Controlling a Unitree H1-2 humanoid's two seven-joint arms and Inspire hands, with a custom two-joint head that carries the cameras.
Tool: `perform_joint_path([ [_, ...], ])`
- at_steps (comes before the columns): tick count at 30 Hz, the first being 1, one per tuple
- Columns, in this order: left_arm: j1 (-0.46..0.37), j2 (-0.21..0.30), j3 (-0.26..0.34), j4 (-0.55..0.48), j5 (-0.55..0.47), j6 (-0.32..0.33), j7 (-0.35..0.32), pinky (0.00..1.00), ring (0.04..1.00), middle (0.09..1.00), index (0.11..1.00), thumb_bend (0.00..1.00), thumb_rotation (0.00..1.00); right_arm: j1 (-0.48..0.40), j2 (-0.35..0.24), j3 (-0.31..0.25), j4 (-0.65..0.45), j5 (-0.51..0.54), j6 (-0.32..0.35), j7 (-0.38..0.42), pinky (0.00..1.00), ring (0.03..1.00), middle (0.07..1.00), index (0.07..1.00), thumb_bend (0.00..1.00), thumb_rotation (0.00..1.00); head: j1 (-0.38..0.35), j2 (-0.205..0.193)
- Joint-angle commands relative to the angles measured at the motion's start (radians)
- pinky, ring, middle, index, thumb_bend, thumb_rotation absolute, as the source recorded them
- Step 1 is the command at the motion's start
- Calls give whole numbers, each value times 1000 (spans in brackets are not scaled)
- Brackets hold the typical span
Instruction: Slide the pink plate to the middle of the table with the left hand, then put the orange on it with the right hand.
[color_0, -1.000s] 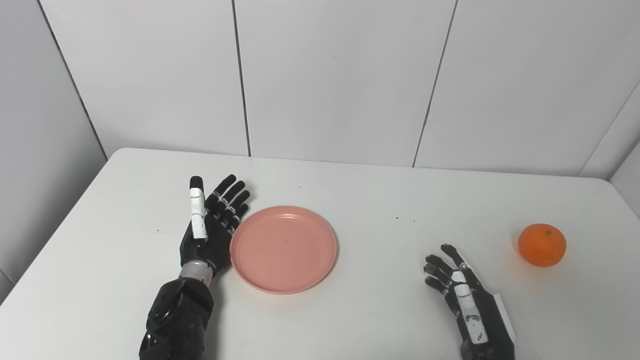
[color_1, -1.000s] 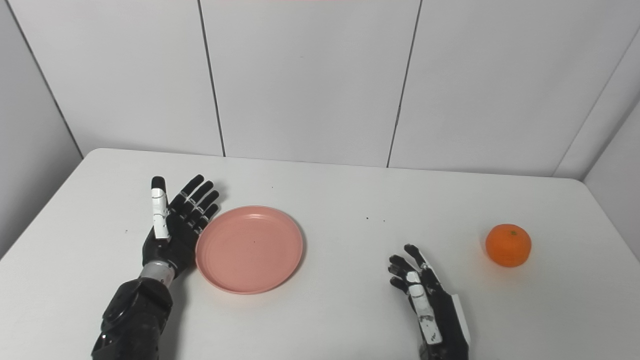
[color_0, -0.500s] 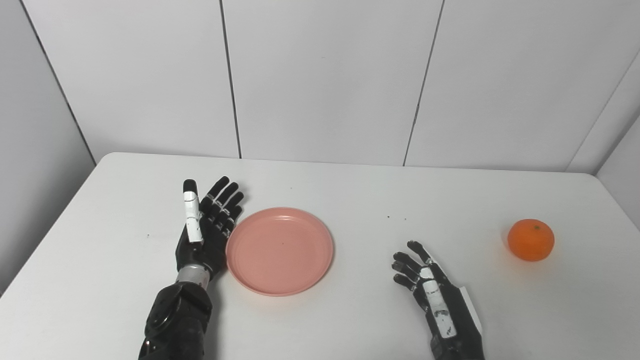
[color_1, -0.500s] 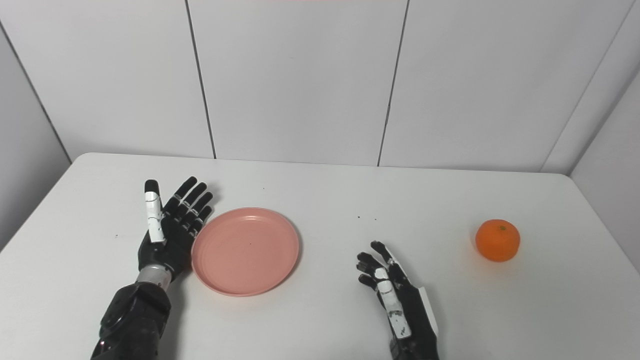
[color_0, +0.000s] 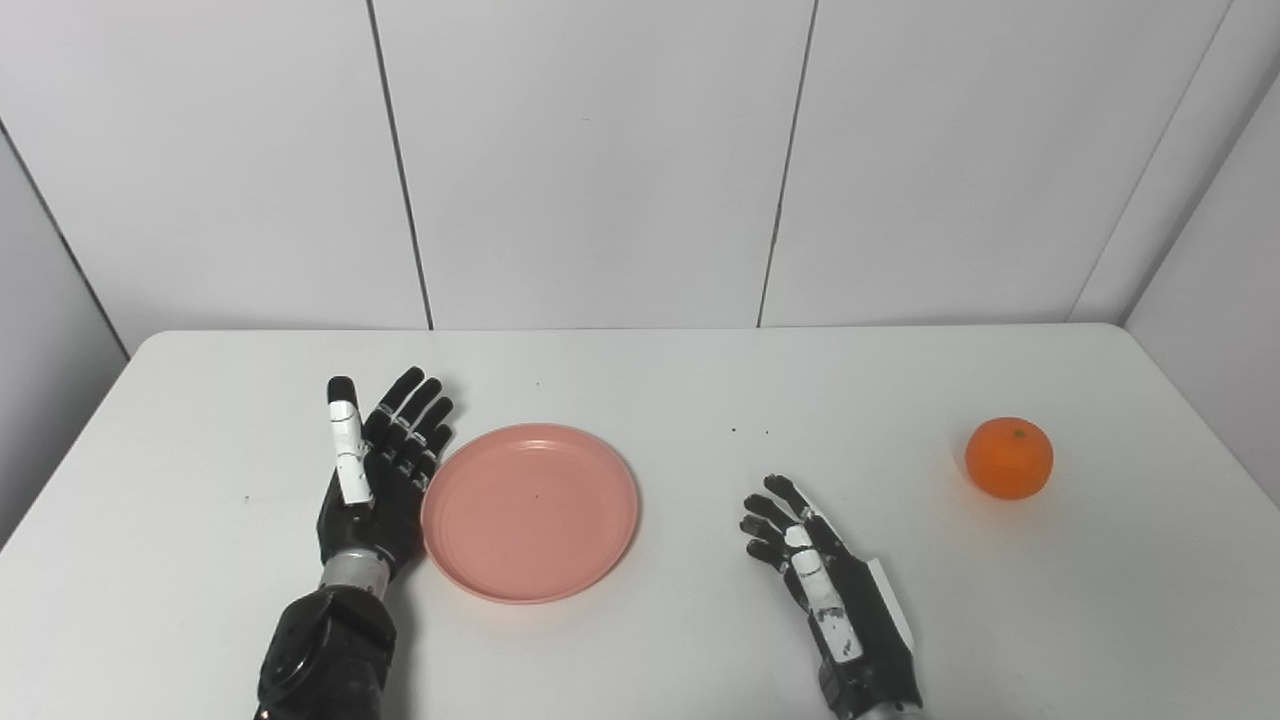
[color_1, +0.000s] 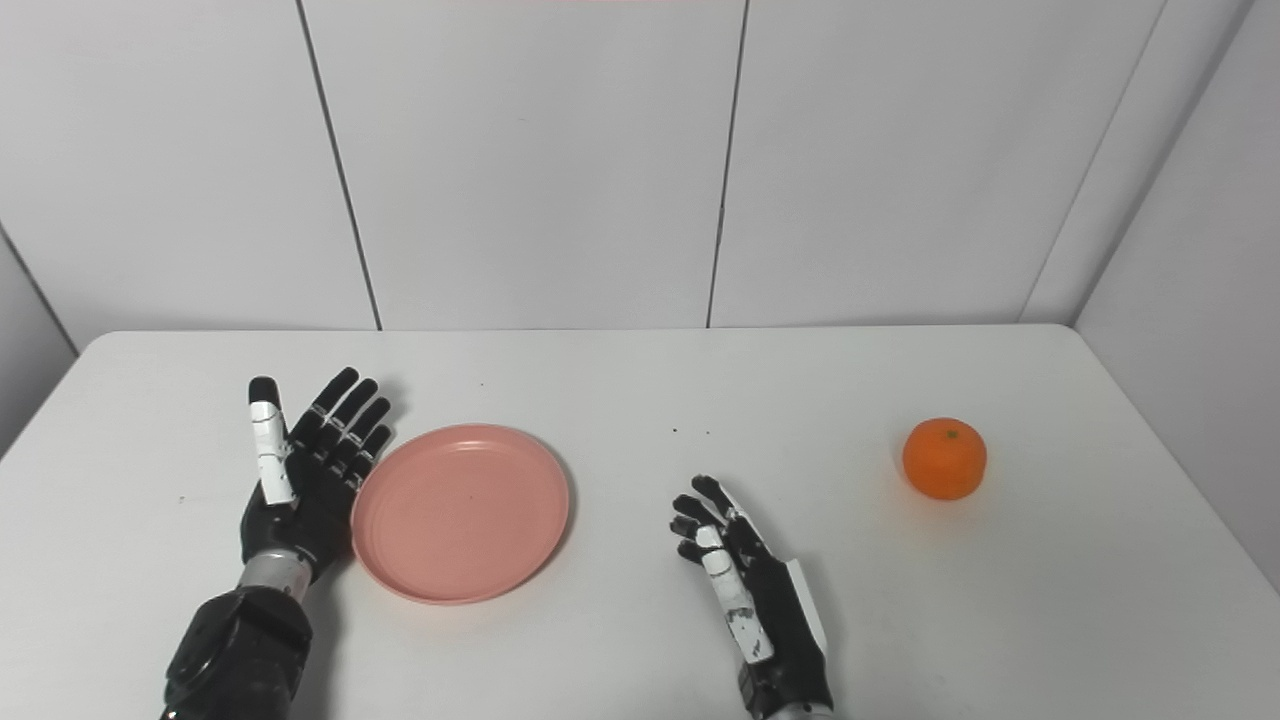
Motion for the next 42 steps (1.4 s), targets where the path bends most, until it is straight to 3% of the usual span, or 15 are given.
perform_joint_path([
  [1,33,-12,-8,34,4,61,14,953,862,819,705,865,812,18,28,-5,40,-5,-9,-17,855,842,860,855,808,829,-1,1],
  [8,27,-24,-17,36,-4,61,13,968,865,823,707,867,805,21,61,-27,70,-53,-119,-55,888,889,898,847,857,942,-11,6],
  [16,19,-18,-32,41,-2,60,3,962,870,820,726,883,815,14,88,-38,91,-92,-185,-89,919,914,917,863,852,987,-34,15],
  [35,1,-74,-47,25,0,90,29,995,862,816,727,866,792,7,108,-36,95,-140,-182,-118,917,923,931,882,833,993,-49,23],
  [42,-8,-83,-34,50,-12,84,33,1000,870,816,728,859,788,-2,121,-26,114,-159,-191,-138,907,913,921,868,800,977,-122,13],
])
